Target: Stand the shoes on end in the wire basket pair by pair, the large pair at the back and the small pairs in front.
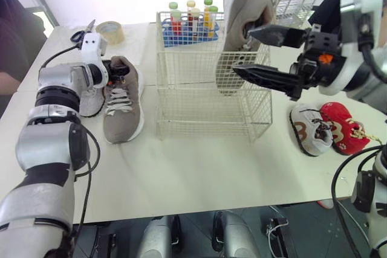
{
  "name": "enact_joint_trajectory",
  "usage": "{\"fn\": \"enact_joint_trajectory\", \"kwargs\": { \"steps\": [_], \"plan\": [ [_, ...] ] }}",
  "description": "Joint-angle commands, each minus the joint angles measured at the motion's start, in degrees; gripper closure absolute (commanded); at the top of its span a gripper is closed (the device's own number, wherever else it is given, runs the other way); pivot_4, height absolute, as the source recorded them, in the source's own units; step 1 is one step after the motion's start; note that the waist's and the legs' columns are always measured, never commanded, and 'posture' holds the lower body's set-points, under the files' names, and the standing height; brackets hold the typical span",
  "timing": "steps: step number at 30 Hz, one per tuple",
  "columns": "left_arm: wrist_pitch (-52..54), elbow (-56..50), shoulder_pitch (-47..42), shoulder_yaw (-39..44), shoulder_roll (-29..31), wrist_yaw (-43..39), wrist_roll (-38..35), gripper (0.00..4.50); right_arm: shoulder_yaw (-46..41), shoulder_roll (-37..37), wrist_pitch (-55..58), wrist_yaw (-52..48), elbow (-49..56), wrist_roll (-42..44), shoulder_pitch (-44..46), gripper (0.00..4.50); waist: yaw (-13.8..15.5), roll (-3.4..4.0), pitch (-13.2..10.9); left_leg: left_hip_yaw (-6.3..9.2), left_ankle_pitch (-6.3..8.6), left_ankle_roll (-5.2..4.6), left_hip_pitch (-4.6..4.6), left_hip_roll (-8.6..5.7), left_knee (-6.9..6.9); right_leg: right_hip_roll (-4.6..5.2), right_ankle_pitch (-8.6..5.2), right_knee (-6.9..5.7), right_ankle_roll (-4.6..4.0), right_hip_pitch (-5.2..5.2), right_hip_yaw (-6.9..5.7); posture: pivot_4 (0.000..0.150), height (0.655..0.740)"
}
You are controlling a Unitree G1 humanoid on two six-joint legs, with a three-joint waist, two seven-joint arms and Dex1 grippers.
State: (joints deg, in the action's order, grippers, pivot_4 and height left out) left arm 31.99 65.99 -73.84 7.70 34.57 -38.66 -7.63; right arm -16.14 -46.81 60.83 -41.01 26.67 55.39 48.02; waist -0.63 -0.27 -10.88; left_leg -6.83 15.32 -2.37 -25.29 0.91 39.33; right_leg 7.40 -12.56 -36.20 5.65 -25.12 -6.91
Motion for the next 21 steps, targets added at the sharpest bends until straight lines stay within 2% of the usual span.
{"fn": "enact_joint_trajectory", "kwargs": {
  "steps": [1,3,4,12,17,21],
  "plan": [
    [1.3,-7.8,-3.8,2.0,1.3,0.8,-1.9,1.33,-1.0,-1.6,-1.4,-0.1,0.6,1.2,0.5,0.00,0.2,-0.05,0.0,0.00,0.00,0.00,-0.01,0.00,0.00,0.00,0.00,0.00,0.00,0.00,0.00,0.150,0.7400],
    [4.1,-12.4,-4.0,2.3,1.5,0.9,-2.7,0.28,-1.1,-1.8,-1.3,-0.1,0.7,1.5,0.3,0.00,0.2,-0.18,0.0,0.03,0.00,-0.01,-0.05,0.00,0.06,0.01,0.00,0.00,0.00,0.00,-0.01,0.150,0.7400],
    [5.3,-14.9,-3.7,2.3,1.7,1.2,-2.9,0.02,-1.1,-1.9,-1.3,-0.1,0.7,1.6,0.2,0.00,0.2,-0.19,0.0,0.03,0.00,-0.01,-0.06,0.00,0.08,0.01,0.00,0.00,0.00,0.00,-0.01,0.150,0.7400],
    [14.0,-31.9,3.5,2.4,3.2,2.9,-4.7,0.02,-0.7,-2.4,-1.8,-0.1,0.1,2.1,-0.1,0.00,-0.1,-0.18,0.0,0.01,0.00,-0.01,-0.01,0.00,0.08,0.02,0.01,-0.02,0.00,0.01,0.01,0.150,0.7400],
    [8.8,-26.8,7.6,2.2,4.4,6.9,-1.4,0.02,0.1,-2.4,-2.7,-0.3,-0.4,1.7,0.0,0.00,0.0,-0.18,0.0,0.01,-0.02,0.01,0.01,0.01,0.13,0.01,0.01,-0.02,0.00,0.01,0.02,0.150,0.7400],
    [7.1,-22.1,8.8,3.1,4.1,8.5,-1.5,0.02,0.3,-2.7,-3.4,-0.4,-0.5,1.7,-0.2,0.00,0.3,-0.19,0.0,0.02,-0.01,0.01,-0.02,0.01,0.19,0.01,0.01,-0.02,0.00,0.01,0.01,0.150,0.7400]
  ]
}}
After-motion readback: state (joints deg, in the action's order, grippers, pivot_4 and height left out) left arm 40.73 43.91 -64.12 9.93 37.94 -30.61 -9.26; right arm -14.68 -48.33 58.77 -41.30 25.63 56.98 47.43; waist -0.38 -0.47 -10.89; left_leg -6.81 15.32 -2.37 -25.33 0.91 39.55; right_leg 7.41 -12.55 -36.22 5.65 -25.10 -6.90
